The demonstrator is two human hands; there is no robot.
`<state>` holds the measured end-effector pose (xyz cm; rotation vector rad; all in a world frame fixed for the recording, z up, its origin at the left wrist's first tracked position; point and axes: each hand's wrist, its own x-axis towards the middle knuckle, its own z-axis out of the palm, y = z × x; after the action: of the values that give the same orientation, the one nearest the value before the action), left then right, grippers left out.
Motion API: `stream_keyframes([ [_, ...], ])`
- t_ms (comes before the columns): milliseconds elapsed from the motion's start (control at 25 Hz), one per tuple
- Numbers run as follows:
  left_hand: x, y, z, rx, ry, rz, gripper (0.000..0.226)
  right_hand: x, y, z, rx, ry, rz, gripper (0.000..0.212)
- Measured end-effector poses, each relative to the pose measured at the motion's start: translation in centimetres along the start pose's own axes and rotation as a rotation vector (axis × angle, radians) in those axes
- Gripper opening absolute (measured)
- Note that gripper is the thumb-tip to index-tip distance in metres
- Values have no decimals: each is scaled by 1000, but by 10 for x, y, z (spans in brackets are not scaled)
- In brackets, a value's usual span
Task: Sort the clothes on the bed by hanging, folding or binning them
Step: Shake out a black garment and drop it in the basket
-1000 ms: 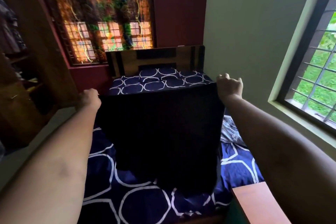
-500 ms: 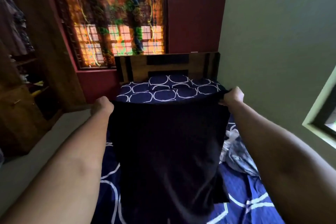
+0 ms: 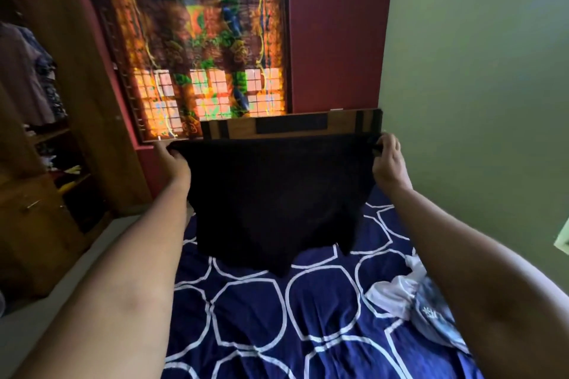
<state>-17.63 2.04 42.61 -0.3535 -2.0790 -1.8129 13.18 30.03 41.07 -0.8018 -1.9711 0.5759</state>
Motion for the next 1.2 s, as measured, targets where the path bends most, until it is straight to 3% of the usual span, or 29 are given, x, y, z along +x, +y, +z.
stream_keyframes([
  [160,-53,-61,-52,177,-117,35,30,-57,36,-11,6,-82,97,36],
  [400,-205,-160,-145,659,-532,63,24,-211,133,-14,-127,-354,337,17],
  [520,-288,-195,-184,710,-645,-23,24,-291,170,-30,-222,-533,448,5],
  [680,-390,-242,-236,799,-807,-209,23,-370,200,-60,-508,-882,485,12],
  [800,-440,-254,-266,871,-979,-219,26,-417,215,-84,-641,-1120,502,16],
  [960,-465,-255,-289,951,-1103,-239,31,-449,233,-103,-752,-1206,559,53],
  [1080,-462,-252,-294,954,-1105,-264,31,-449,201,-118,-799,-1159,575,42],
  [1200,-446,-247,-290,901,-990,-318,27,-436,196,-116,-848,-1051,564,39],
])
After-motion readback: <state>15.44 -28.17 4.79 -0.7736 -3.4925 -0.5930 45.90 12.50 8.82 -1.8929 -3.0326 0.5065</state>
